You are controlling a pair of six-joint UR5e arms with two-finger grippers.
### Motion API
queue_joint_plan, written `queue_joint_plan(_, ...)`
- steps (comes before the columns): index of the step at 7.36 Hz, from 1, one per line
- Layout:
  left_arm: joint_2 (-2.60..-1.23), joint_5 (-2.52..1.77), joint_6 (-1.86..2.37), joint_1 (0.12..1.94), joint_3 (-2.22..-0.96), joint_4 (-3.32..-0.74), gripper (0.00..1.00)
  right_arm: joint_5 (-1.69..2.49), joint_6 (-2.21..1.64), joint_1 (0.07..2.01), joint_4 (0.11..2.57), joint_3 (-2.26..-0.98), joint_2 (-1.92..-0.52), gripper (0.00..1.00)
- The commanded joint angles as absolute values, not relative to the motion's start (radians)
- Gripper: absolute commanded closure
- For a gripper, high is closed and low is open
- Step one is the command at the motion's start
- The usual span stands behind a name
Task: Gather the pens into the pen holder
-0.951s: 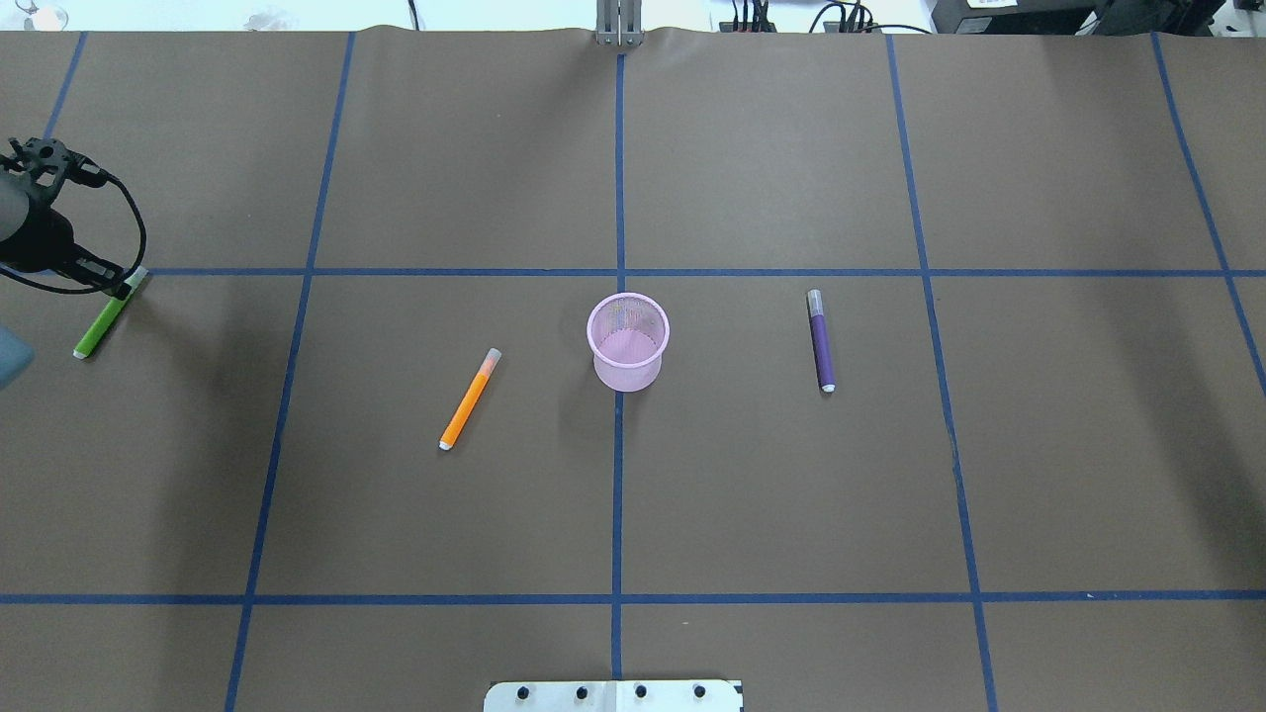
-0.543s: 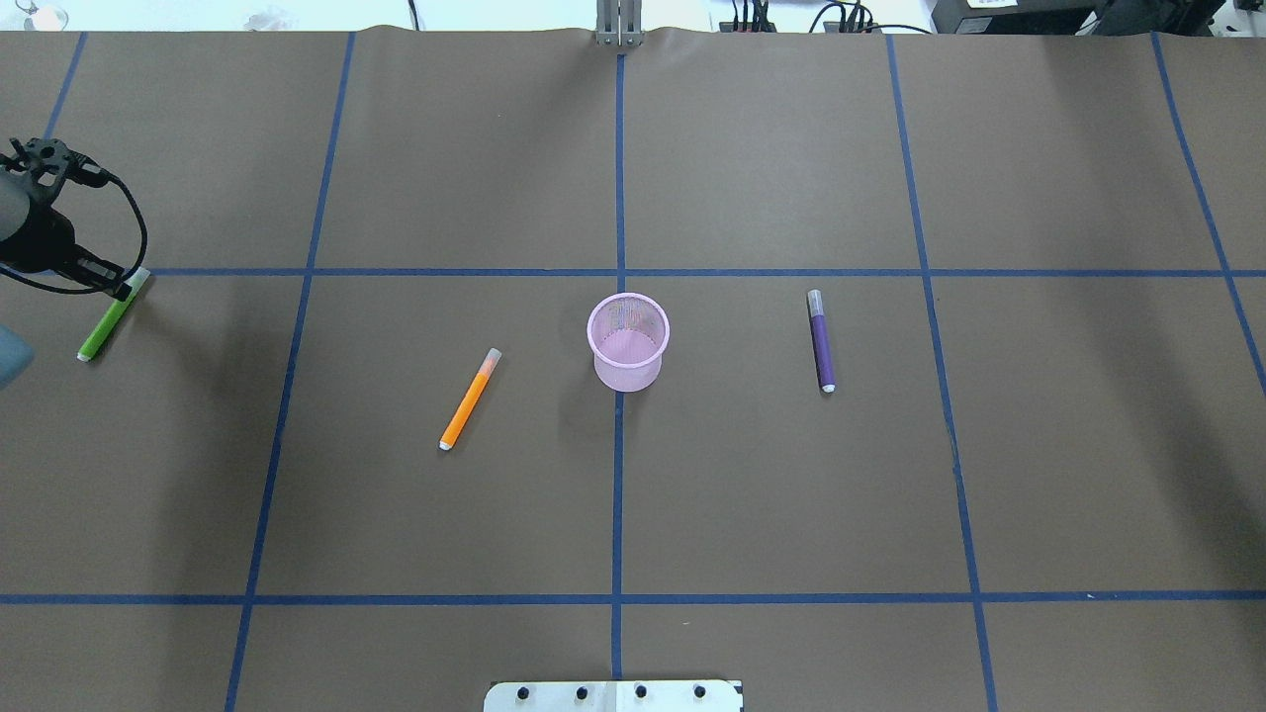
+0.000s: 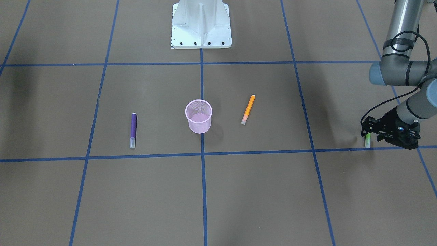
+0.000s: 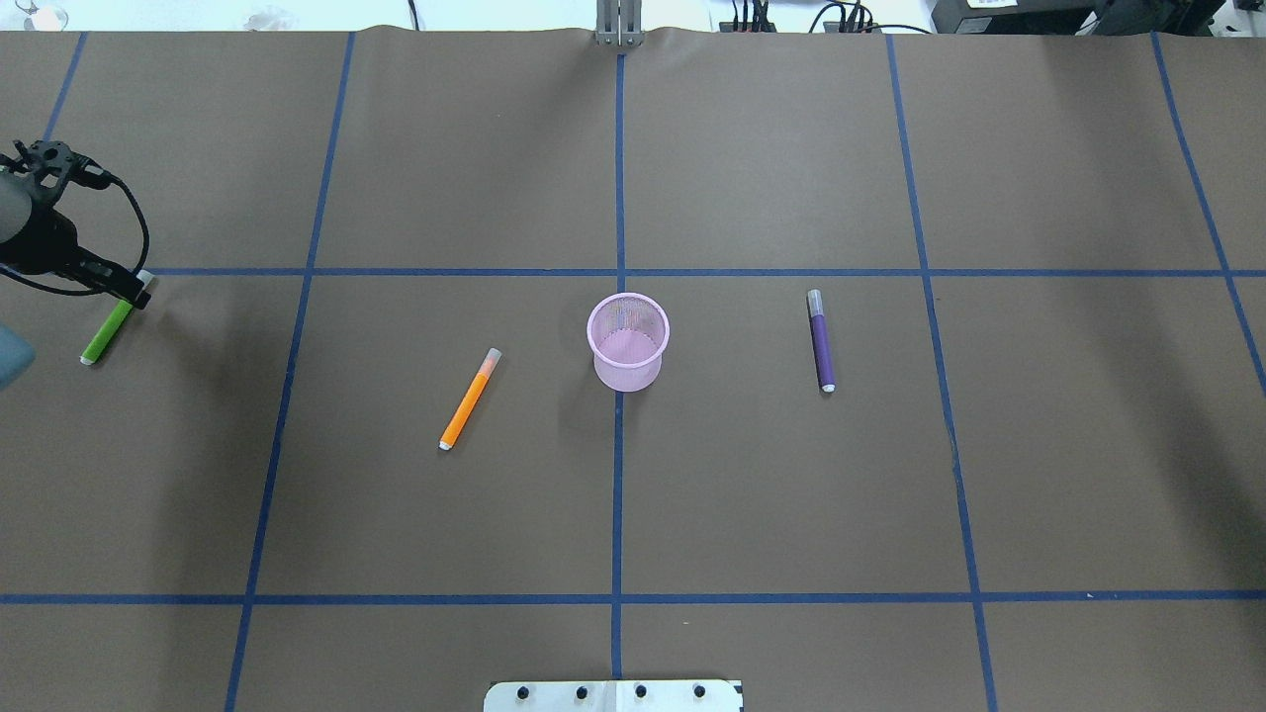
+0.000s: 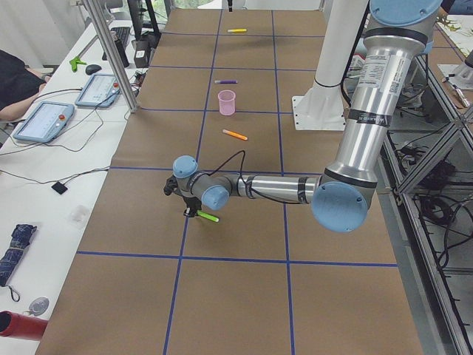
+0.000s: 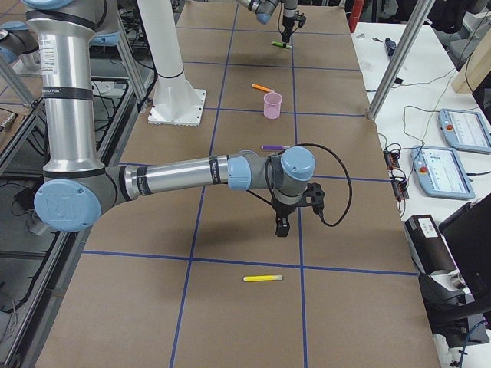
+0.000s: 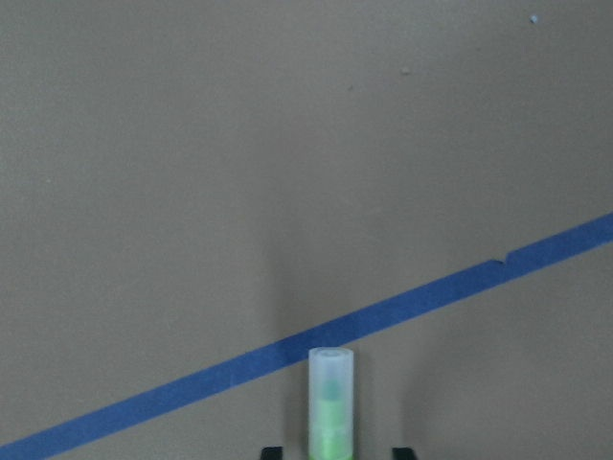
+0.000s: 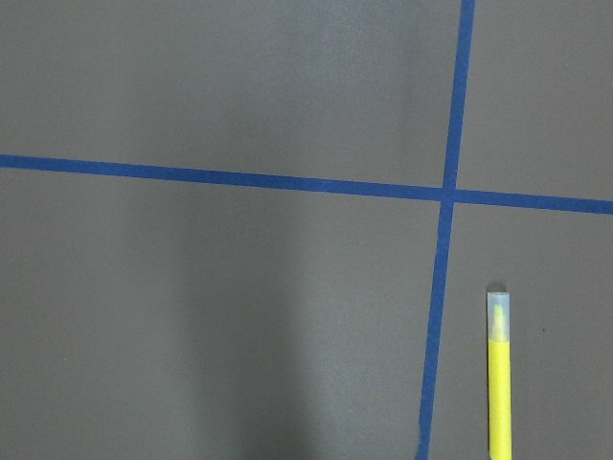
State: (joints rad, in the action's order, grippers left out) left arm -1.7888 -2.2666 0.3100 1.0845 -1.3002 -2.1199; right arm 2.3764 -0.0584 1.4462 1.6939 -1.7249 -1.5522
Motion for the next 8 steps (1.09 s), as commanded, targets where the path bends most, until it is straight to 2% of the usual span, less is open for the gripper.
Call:
queue_joint_plan(1,-1.795,-2.267,0.31,1.085,-1.299,-2.118,0.13,2.378,-0.06,1.424,1.695,-1.712,-1.551,0.0)
queue_joint_plan(6,-1.801,-2.266,0.318,1.085,-1.292,-2.117,0.14,2.37,-0.06,1.355,1.657,-1.651,-1.548,0.0)
queue_joint_plan(8,-1.801,-2.266,0.318,1.085,-1.29,-2.117,0.14,2.362,-0.089,1.355,1.443,-1.539,-1.549,0.0)
